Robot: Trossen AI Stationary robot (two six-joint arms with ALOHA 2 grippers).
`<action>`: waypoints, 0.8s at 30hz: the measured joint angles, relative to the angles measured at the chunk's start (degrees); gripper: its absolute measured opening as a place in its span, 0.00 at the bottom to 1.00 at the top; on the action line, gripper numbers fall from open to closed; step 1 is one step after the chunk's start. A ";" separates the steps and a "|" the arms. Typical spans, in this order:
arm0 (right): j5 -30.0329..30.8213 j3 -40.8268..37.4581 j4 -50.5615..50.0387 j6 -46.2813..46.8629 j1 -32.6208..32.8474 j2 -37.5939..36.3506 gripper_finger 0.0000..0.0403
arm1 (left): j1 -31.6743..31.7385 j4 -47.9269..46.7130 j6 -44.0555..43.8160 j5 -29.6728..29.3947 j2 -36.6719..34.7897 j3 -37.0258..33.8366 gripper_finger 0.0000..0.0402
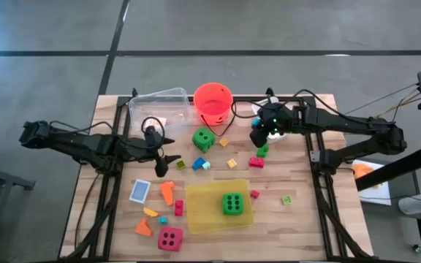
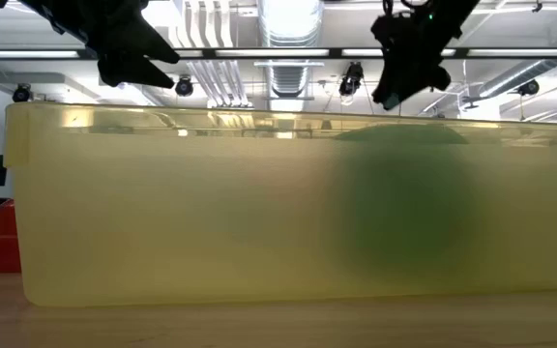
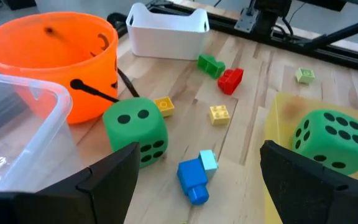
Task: Pick & Place Toys
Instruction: Put the light blue game piece into the white bin
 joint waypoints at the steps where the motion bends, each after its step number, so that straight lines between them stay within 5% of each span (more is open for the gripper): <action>1: -0.04 -0.48 0.09 0.31 -1.01 0.00 0.33 | 0.00 0.12 0.00 -0.01 0.00 0.00 0.80; 17: -9.10 -4.56 -2.65 2.42 -17.00 0.32 0.33 | 0.04 0.06 -0.02 0.01 0.09 -0.02 0.80; 24: -10.15 -2.72 -8.14 1.03 -21.54 6.53 0.33 | 0.04 0.17 -0.63 0.01 0.13 -0.02 0.80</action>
